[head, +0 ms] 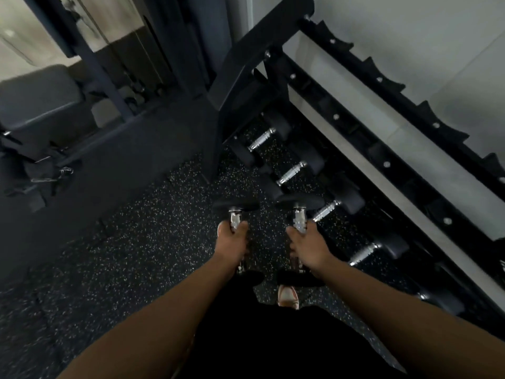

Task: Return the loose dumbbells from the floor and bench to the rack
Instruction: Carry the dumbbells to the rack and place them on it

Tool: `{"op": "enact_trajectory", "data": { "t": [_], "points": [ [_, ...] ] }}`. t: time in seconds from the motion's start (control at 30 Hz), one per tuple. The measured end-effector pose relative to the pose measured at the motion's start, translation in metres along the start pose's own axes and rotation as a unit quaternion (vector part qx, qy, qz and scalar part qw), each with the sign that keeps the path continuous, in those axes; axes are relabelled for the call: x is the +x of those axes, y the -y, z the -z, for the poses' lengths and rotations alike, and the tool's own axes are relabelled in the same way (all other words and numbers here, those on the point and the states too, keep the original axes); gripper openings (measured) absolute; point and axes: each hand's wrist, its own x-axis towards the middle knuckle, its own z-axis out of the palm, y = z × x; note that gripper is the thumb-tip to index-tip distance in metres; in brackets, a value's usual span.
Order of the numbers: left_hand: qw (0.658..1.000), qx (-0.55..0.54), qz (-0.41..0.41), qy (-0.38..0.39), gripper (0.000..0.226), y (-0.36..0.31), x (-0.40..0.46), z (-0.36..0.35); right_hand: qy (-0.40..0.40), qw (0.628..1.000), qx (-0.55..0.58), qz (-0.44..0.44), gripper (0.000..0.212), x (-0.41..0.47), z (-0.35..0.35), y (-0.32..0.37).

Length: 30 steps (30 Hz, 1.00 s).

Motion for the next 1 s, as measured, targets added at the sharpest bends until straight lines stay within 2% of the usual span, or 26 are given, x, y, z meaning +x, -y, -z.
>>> {"op": "enact_trajectory", "data": {
  "t": [0.1,0.3,0.43,0.5,0.63,0.73,1.0],
  "points": [
    [1.000,0.005,0.001,0.026,0.023,-0.030,0.050,0.016,-0.047,0.998,-0.043,0.005,0.041,0.031,-0.015,0.037],
    [0.996,0.057,-0.003,0.067,0.033,-0.098,0.145,0.053,-0.101,0.994,-0.039,-0.012,0.033,0.079,-0.045,0.119],
    [0.992,0.082,-0.025,0.096,0.039,-0.146,0.199,0.066,-0.125,0.991,0.036,-0.024,0.029,0.106,-0.056,0.168],
    [0.989,0.092,-0.042,0.107,0.034,-0.173,0.219,0.068,-0.135,0.986,0.089,-0.033,0.031,0.119,-0.056,0.189],
    [0.982,0.100,-0.066,0.149,0.036,-0.221,0.254,0.063,-0.161,0.978,0.131,-0.034,0.028,0.141,-0.045,0.222],
    [0.975,0.104,-0.076,0.180,0.030,-0.256,0.275,0.051,-0.176,0.969,0.173,-0.032,0.026,0.156,-0.030,0.241],
    [0.953,0.157,-0.110,0.235,0.027,-0.344,0.304,-0.006,-0.220,0.949,0.221,-0.054,0.030,0.197,0.030,0.273]
  ]
}}
